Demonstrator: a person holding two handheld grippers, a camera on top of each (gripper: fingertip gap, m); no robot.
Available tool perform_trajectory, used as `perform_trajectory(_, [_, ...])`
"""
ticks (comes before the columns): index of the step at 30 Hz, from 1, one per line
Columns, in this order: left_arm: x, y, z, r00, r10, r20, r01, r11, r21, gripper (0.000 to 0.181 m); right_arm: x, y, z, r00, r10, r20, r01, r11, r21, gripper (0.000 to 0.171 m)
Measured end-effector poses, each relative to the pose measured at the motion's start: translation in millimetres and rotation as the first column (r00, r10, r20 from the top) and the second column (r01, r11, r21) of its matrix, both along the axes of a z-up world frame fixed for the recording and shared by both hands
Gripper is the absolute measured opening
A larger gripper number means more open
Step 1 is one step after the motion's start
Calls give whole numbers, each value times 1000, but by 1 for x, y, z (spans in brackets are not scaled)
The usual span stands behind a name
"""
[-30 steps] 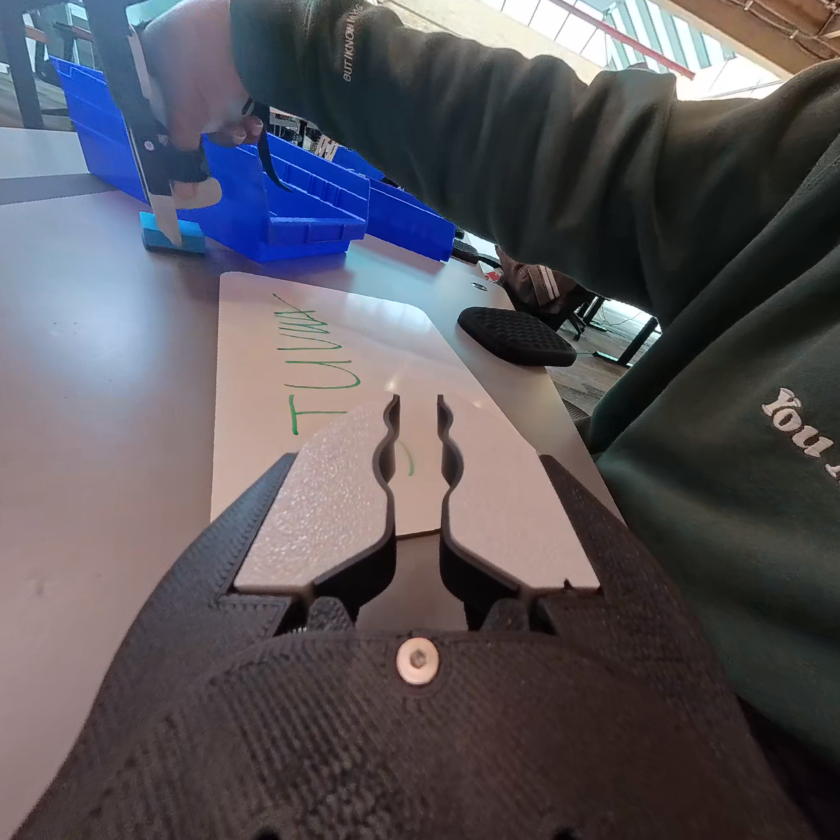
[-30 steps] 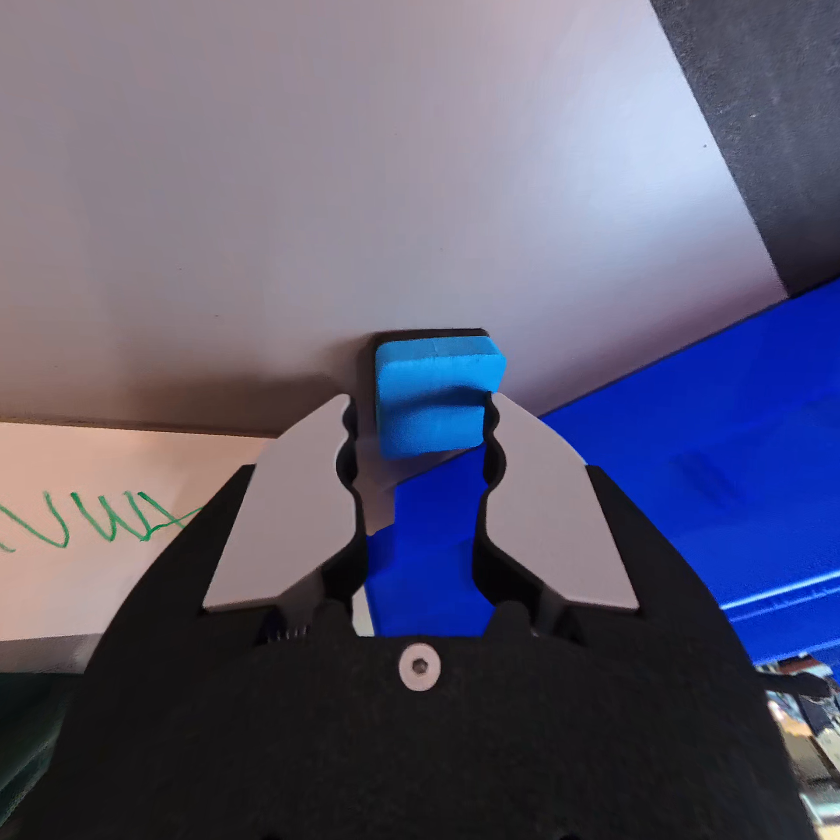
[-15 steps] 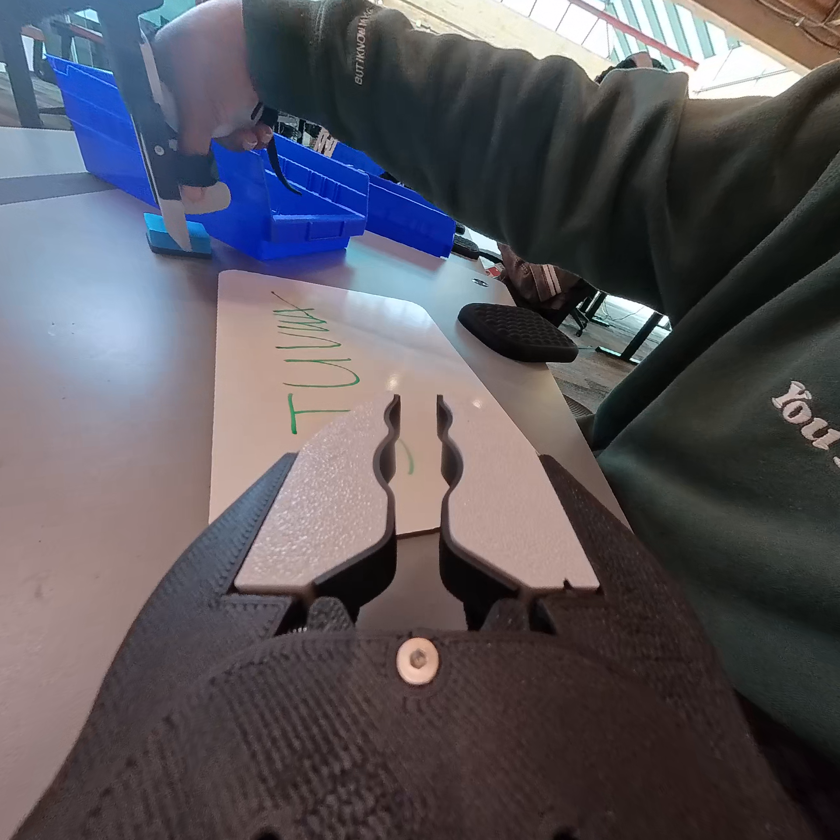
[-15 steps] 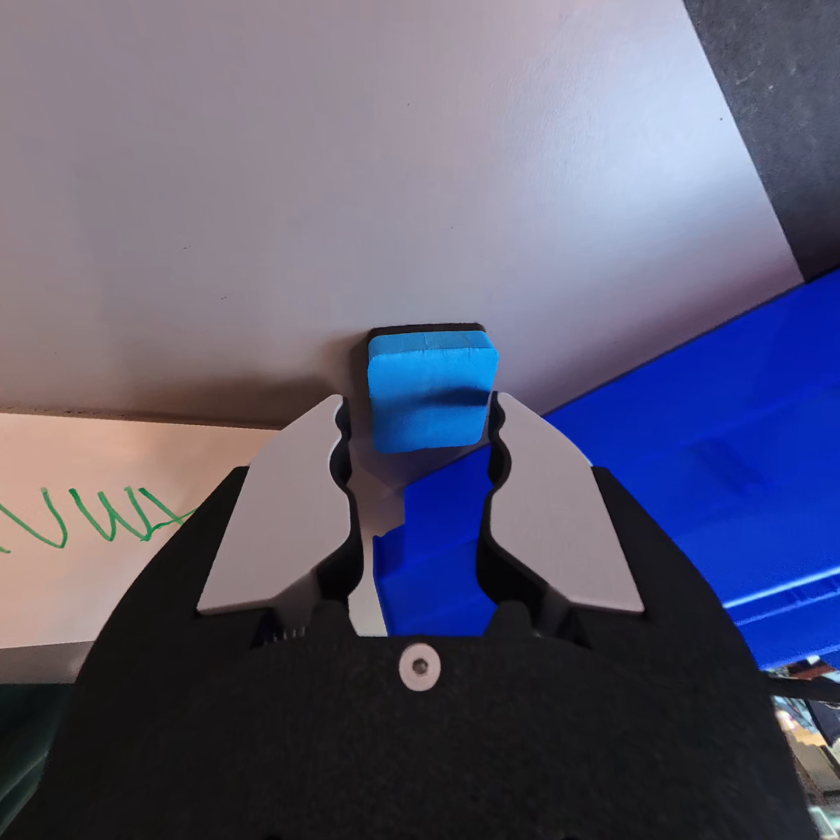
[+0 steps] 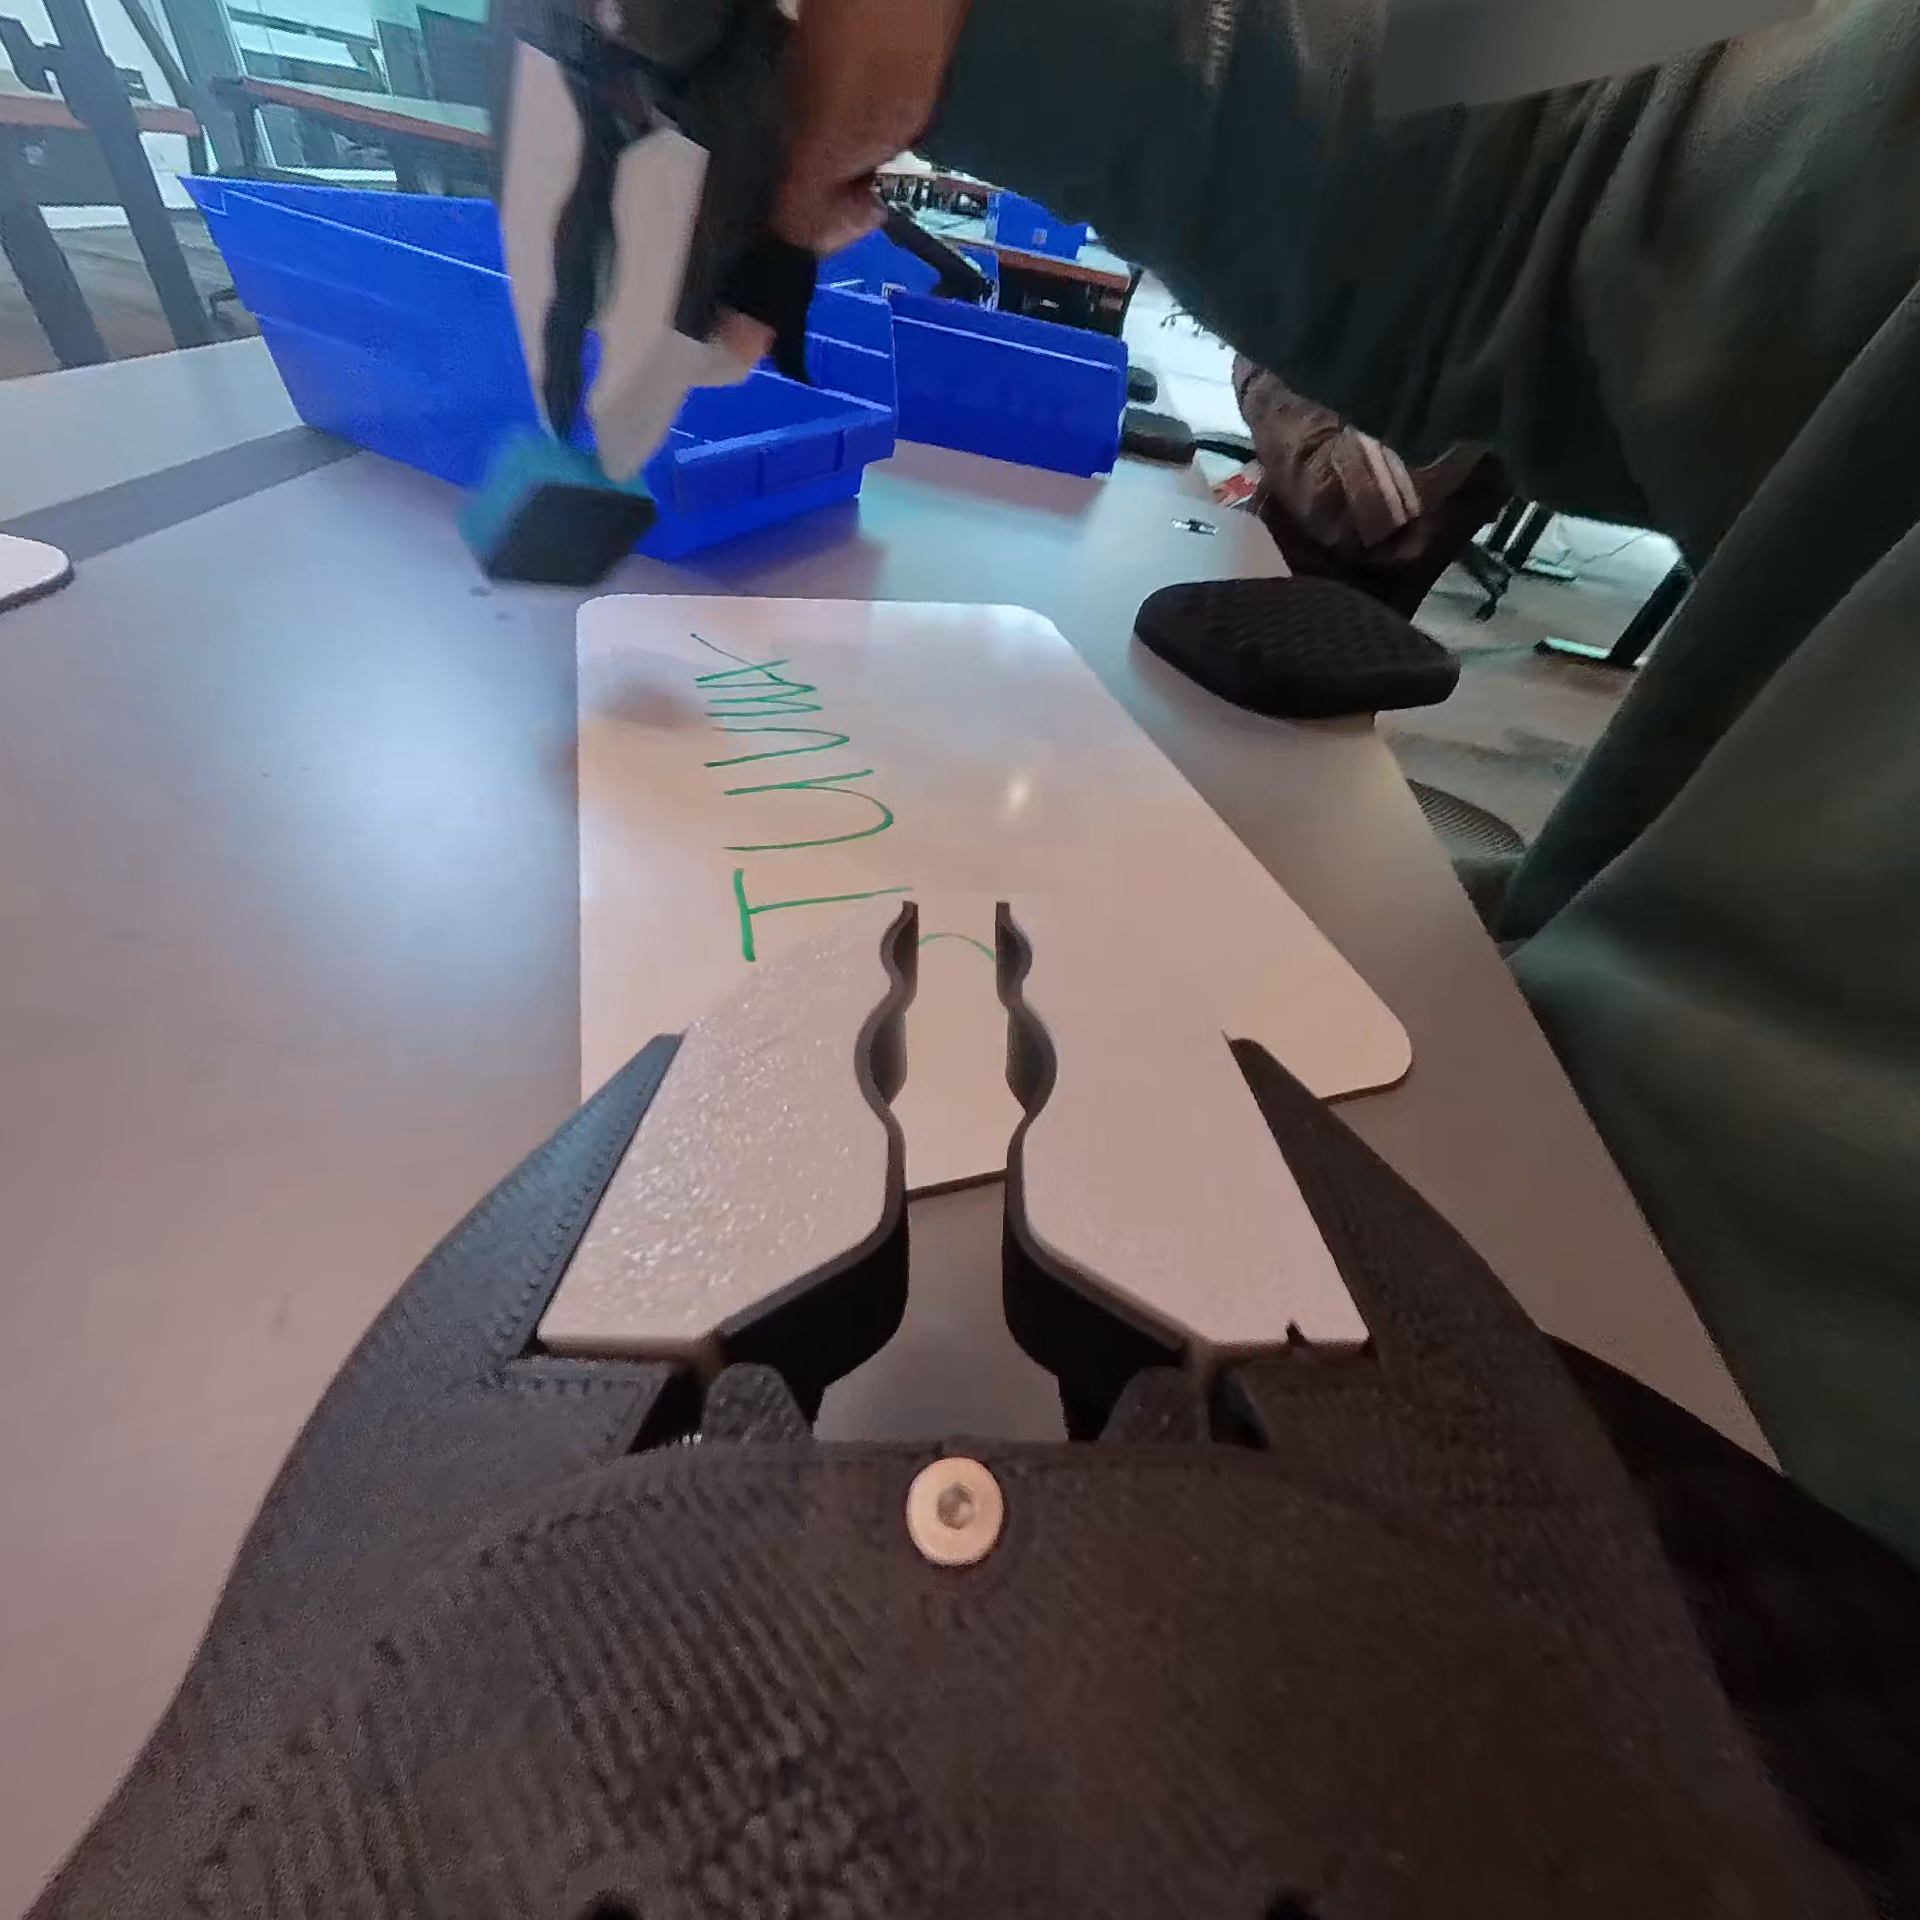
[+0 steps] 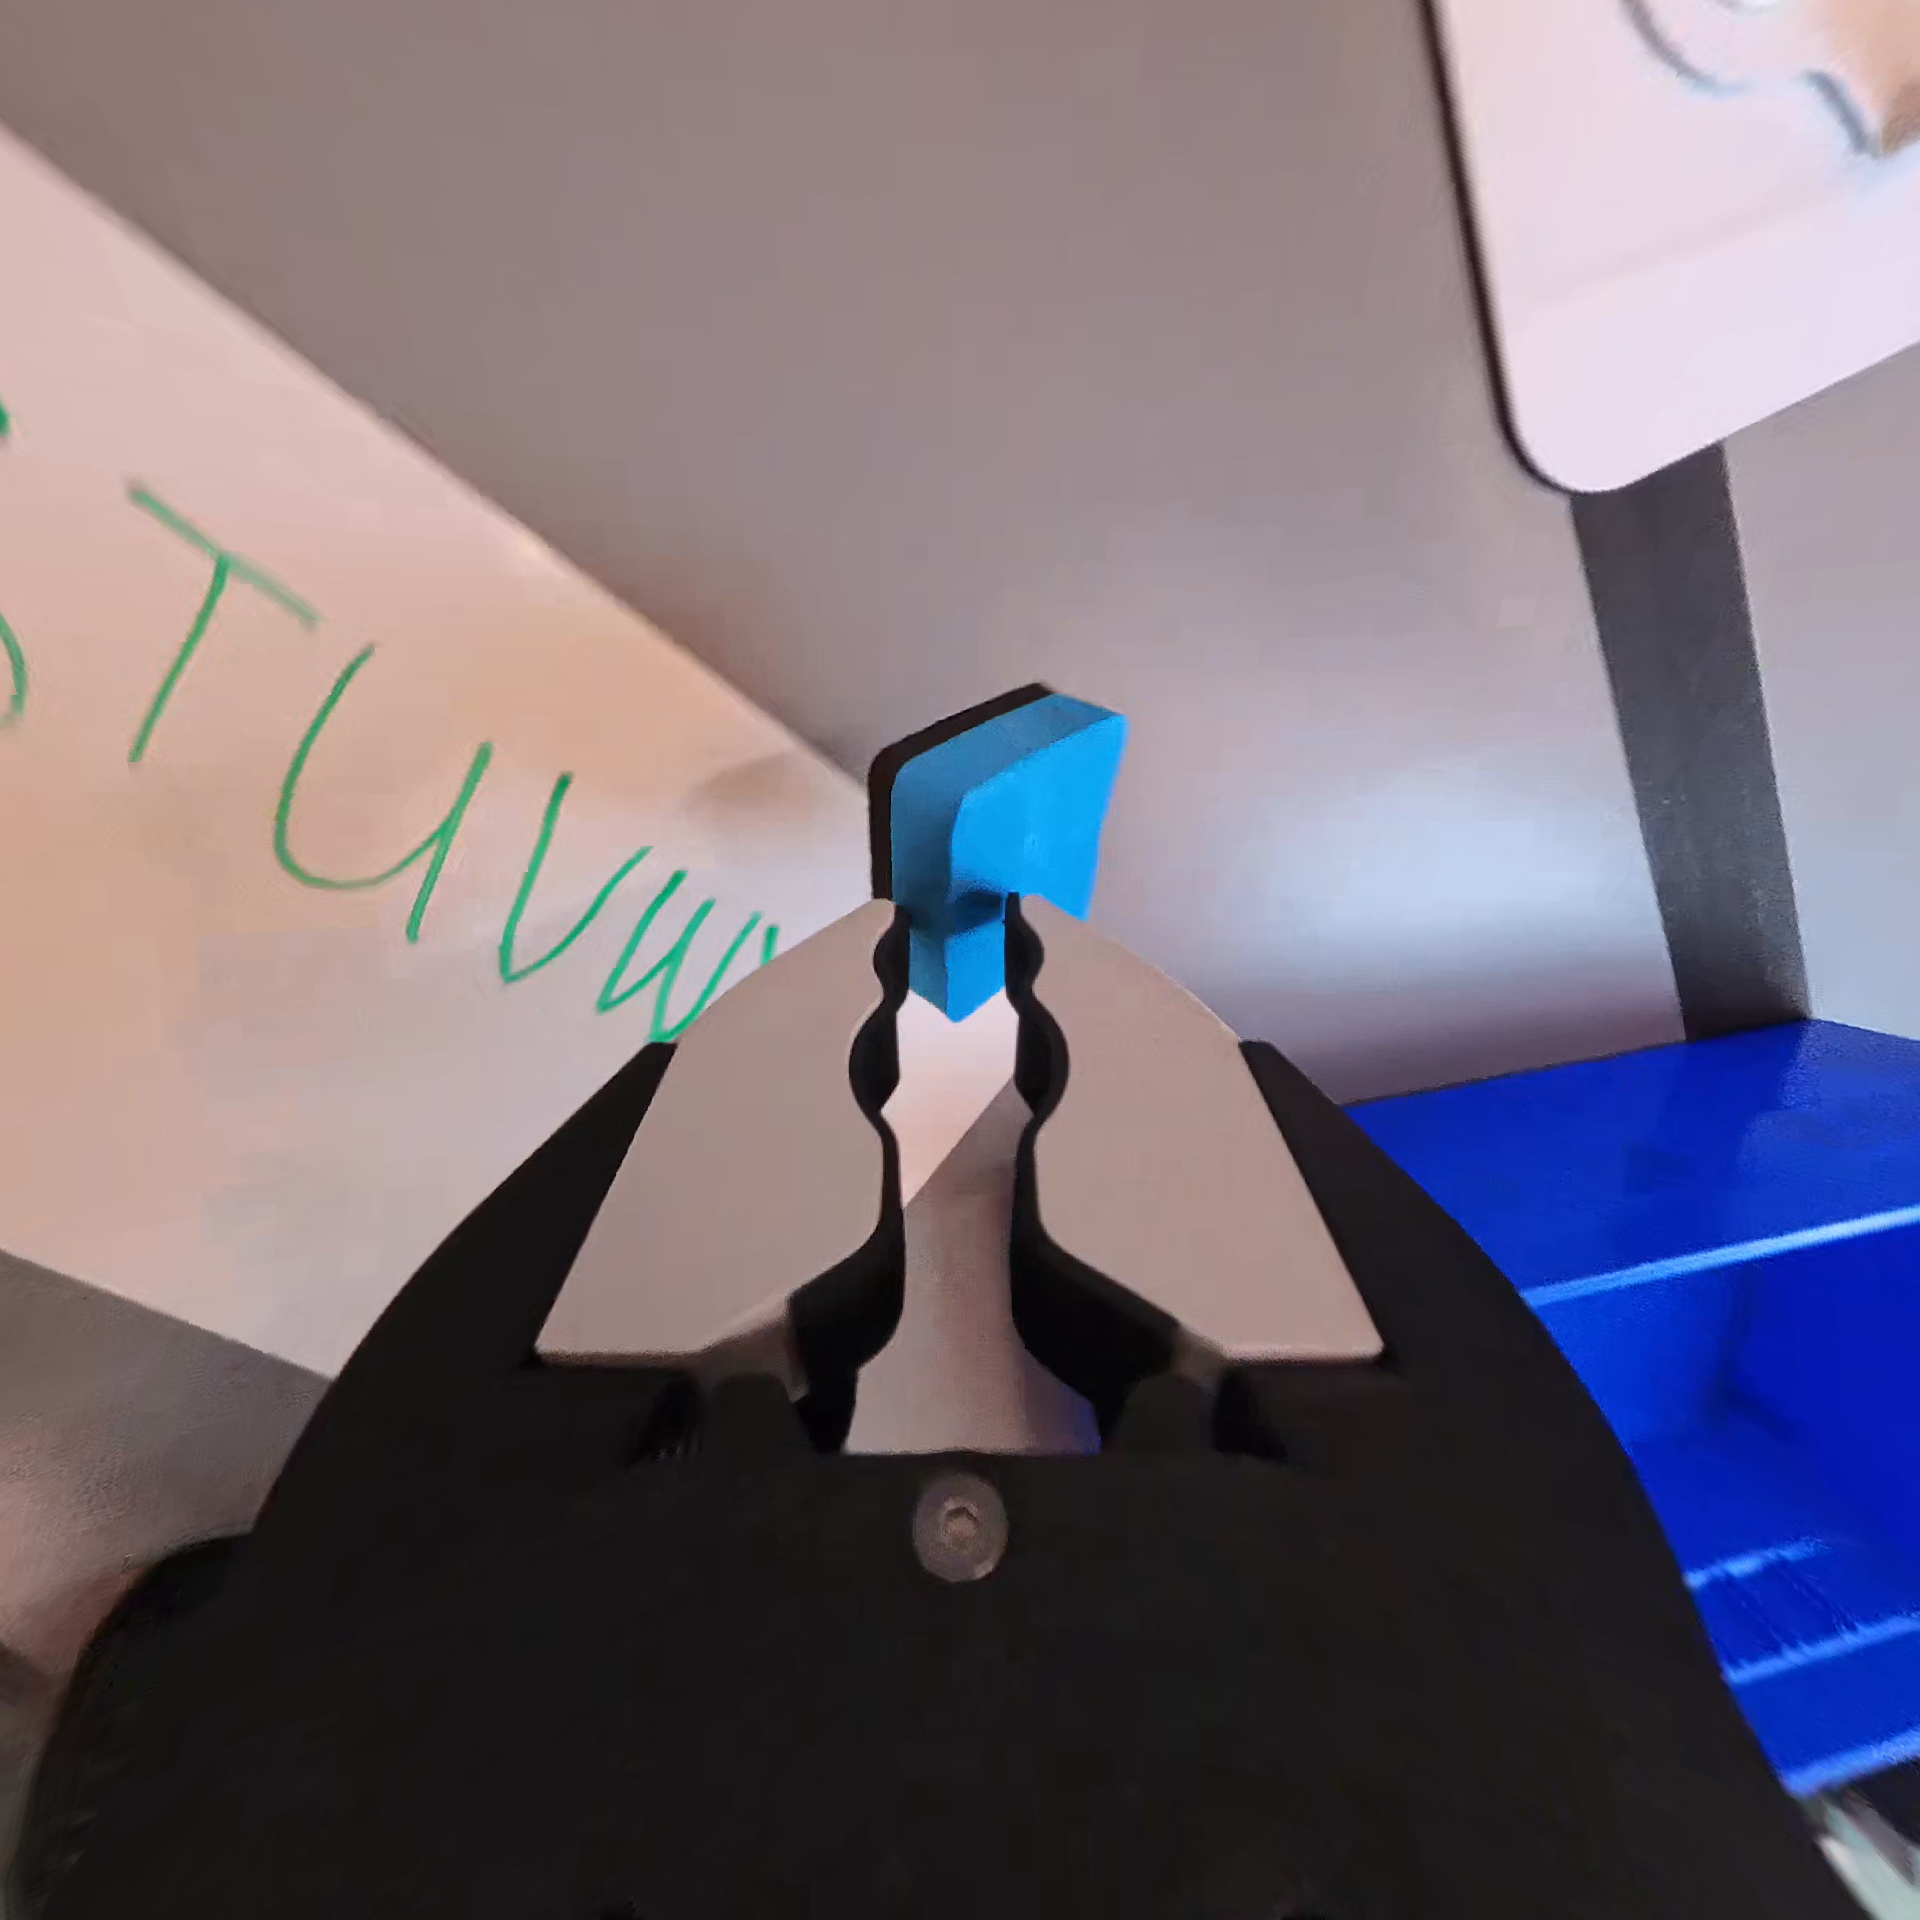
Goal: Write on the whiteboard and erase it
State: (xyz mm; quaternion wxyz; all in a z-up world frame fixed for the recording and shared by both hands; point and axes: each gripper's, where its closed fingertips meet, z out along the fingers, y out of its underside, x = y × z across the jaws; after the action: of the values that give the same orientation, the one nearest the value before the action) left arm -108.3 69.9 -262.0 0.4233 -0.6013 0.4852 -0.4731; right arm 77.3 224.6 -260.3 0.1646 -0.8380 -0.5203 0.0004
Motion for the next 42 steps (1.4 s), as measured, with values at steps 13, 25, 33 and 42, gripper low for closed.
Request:
perform_trajectory(13, [3,-3,-5,1000,-3,-29,4,1000,28,12,-3,-53,-37,980,161,-119,-172,981,-88,57])
perform_trajectory(25, [4,-9,-11,996,-40,-80,45,997,64,12,-19,-15,-52,894,448,-1,-445,888,-118,61])
perform_trajectory(33, [4,-10,-11,996,-45,-81,50,996,69,12,-19,-28,-60,914,405,-12,-400,897,-186,51])
perform_trajectory(42, [27,-53,-37,932,-132,-338,249,911,330,0,38,-85,-57,996,92,-17,-93,987,-131,52])
